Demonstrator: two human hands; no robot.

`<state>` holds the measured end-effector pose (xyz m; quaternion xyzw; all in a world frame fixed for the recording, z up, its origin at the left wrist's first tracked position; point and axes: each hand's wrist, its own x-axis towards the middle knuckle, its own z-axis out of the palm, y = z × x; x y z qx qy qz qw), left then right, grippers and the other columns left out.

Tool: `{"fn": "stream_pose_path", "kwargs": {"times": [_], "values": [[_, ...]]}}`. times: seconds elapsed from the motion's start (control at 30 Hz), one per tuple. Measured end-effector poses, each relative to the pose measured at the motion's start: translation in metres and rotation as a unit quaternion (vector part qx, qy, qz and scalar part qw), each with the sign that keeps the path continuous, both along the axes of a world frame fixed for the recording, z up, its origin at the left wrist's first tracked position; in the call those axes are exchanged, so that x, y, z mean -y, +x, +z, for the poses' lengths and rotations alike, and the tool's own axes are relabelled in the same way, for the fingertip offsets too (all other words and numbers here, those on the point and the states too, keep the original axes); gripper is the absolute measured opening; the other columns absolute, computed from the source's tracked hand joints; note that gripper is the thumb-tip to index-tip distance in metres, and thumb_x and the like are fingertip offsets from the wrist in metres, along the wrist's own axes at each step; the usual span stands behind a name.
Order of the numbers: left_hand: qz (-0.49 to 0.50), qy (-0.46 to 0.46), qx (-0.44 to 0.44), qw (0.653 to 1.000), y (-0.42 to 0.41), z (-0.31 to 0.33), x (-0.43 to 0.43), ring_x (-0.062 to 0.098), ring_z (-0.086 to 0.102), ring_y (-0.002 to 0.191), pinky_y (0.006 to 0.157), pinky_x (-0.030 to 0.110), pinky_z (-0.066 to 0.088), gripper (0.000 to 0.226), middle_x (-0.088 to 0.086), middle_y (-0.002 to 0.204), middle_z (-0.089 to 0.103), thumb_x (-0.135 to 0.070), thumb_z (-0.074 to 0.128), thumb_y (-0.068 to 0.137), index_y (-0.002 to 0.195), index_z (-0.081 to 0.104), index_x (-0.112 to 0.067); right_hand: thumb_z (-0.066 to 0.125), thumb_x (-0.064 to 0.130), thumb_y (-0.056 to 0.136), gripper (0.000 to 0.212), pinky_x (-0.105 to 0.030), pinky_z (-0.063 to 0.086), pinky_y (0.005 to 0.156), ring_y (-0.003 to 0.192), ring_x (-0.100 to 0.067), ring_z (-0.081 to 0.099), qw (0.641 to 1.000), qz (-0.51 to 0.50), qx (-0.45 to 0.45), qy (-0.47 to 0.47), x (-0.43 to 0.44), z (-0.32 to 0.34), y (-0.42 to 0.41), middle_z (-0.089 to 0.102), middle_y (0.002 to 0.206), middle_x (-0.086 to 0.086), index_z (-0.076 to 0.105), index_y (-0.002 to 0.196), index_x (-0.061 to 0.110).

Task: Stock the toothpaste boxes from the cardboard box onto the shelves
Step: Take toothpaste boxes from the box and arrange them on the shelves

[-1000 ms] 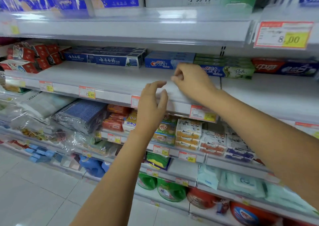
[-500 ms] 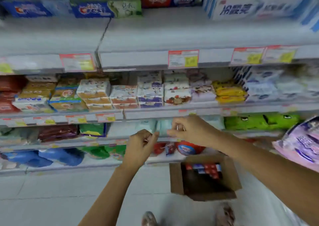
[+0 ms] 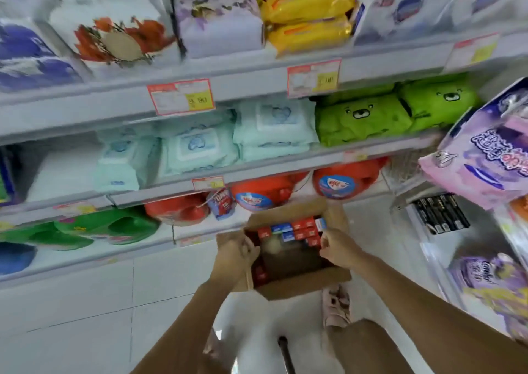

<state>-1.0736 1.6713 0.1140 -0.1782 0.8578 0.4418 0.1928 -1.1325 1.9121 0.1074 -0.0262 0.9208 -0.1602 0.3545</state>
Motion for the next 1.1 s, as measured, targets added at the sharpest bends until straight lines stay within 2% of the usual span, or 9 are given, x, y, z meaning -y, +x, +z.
{"fn": "stream_pose_path", "kwargs": {"times": [0.1, 0.2, 0.3, 0.5, 0.6, 0.73, 0.9, 0.97, 1.1], "values": [[-0.021, -0.020, 0.039, 0.999, -0.004, -0.064, -0.008, 0.018, 0.058, 0.084, 0.066, 0.019, 0.039, 0.015, 0.001, 0.087, 0.062, -0.020, 0.063, 0.087, 0.075, 0.054, -0.023, 0.069, 0.025, 0.074, 0.026, -0.035, 0.049, 0.078, 0.087, -0.020, 0.056, 0.999, -0.031, -0.014, 0.014, -0.022, -0.079, 0.001, 0.054, 0.087, 0.004, 0.043, 0.075, 0.026], [-0.048, -0.072, 0.065, 0.994, -0.004, -0.120, -0.012, 0.022, 0.056, 0.101, 0.086, 0.028, 0.042, 0.015, 0.005, 0.110, 0.058, -0.020, 0.065, 0.086, 0.100, 0.061, -0.018, 0.069, 0.031, 0.066, 0.043, -0.041, 0.053, 0.080, 0.090, -0.024, 0.060, 0.999, -0.052, -0.004, 0.015, -0.041, -0.174, 0.002, 0.062, 0.106, -0.007, 0.047, 0.103, 0.026], [-0.092, -0.131, 0.087, 0.983, -0.002, -0.168, -0.012, 0.026, 0.048, 0.120, 0.100, 0.032, 0.039, 0.040, 0.008, 0.129, 0.049, -0.023, 0.060, 0.087, 0.125, 0.053, -0.014, 0.071, 0.030, 0.077, 0.055, -0.030, 0.046, 0.087, 0.105, -0.022, 0.057, 0.999, -0.051, -0.014, 0.014, -0.022, -0.163, 0.009, 0.057, 0.117, -0.005, 0.044, 0.124, 0.018], [-0.132, -0.175, 0.073, 0.973, -0.005, -0.231, -0.013, 0.029, 0.040, 0.126, 0.106, 0.037, 0.034, 0.033, 0.009, 0.129, 0.050, -0.016, 0.048, 0.089, 0.121, 0.055, -0.017, 0.074, 0.026, 0.079, 0.085, -0.038, 0.028, 0.112, 0.139, -0.025, 0.031, 0.999, -0.018, -0.039, -0.022, -0.009, -0.212, 0.004, 0.028, 0.152, -0.005, 0.023, 0.146, 0.019], [-0.129, -0.180, 0.017, 0.975, -0.019, -0.241, -0.016, 0.027, 0.033, 0.131, 0.109, 0.038, 0.033, 0.046, 0.007, 0.140, 0.040, -0.009, 0.050, 0.089, 0.133, 0.046, -0.018, 0.076, 0.023, 0.076, 0.093, -0.042, 0.023, 0.117, 0.144, -0.025, 0.018, 0.997, 0.013, -0.078, -0.024, 0.006, -0.237, -0.015, 0.021, 0.156, -0.004, 0.019, 0.149, 0.019], [-0.208, -0.206, -0.038, 0.955, -0.051, -0.258, -0.027, 0.022, 0.024, 0.138, 0.111, 0.032, 0.030, 0.060, 0.002, 0.150, 0.030, -0.010, 0.052, 0.088, 0.145, 0.033, -0.021, 0.076, 0.024, 0.075, 0.090, -0.034, 0.021, 0.114, 0.139, -0.023, 0.026, 0.990, 0.075, -0.115, -0.033, 0.023, -0.267, -0.040, 0.027, 0.152, -0.001, 0.024, 0.148, 0.019], [-0.307, -0.181, 0.043, 0.933, -0.069, -0.290, -0.043, 0.025, 0.002, 0.146, 0.117, 0.043, 0.023, 0.073, 0.001, 0.159, 0.006, -0.014, 0.052, 0.089, 0.150, 0.016, -0.033, 0.074, 0.025, 0.075, 0.087, -0.037, 0.022, 0.114, 0.139, -0.024, 0.028, 0.977, 0.129, -0.166, 0.022, 0.031, -0.301, -0.038, 0.030, 0.151, -0.002, 0.026, 0.148, 0.018], [-0.303, -0.167, 0.077, 0.935, -0.066, -0.297, -0.045, 0.026, -0.007, 0.147, 0.119, 0.044, 0.014, 0.077, 0.000, 0.160, -0.007, -0.015, 0.051, 0.091, 0.151, 0.007, -0.036, 0.071, 0.016, 0.077, 0.076, -0.039, 0.033, 0.107, 0.131, -0.027, 0.035, 0.970, 0.142, -0.192, 0.048, 0.031, -0.307, -0.038, 0.037, 0.143, -0.005, 0.034, 0.144, 0.017], [-0.291, -0.158, 0.082, 0.940, -0.061, -0.302, -0.044, 0.024, -0.011, 0.147, 0.118, 0.044, 0.011, 0.083, -0.002, 0.159, -0.015, -0.017, 0.053, 0.091, 0.150, -0.001, -0.038, 0.073, 0.011, 0.073, 0.062, -0.041, 0.035, 0.100, 0.123, -0.028, 0.040, 0.958, 0.179, -0.203, 0.097, 0.031, -0.313, -0.039, 0.042, 0.136, -0.006, 0.047, 0.129, 0.017]]}}
